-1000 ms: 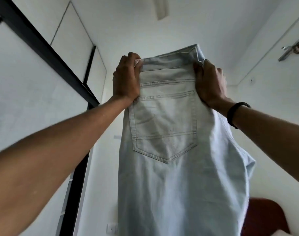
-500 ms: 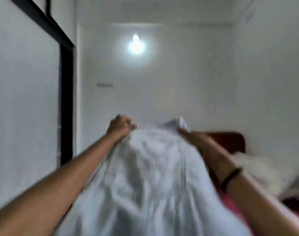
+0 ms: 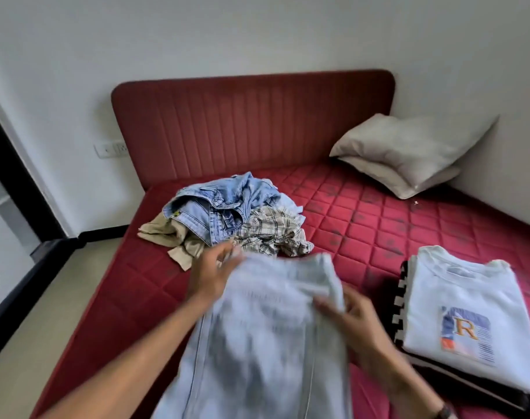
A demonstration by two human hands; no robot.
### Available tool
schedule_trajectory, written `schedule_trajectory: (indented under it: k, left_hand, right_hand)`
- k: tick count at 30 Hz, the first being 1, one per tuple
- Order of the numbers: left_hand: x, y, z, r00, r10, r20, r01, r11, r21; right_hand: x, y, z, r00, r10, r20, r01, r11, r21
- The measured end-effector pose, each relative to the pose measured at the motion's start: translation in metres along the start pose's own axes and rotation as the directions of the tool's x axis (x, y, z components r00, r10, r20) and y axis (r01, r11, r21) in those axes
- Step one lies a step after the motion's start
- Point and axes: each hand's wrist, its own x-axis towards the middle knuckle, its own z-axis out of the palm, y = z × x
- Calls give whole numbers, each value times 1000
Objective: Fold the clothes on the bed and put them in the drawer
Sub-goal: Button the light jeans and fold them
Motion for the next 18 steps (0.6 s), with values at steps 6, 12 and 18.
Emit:
schedule_trajectory:
  k: [6,12,18]
  left_hand:
    - [231,98,58,983,109,-147,-121,989,-79]
    - [257,90,154,911,178,371,-265,944,198]
    - [65,-56,198,726,-115,679,-332,805,492]
  right_hand:
    - [185,-84,-69,919,-272,-286,229,958,-174]
    - [293,-47,-99,869,-262,-420,-107,729,-676]
    - [172,129,-8,956,237,174,117,237,-965]
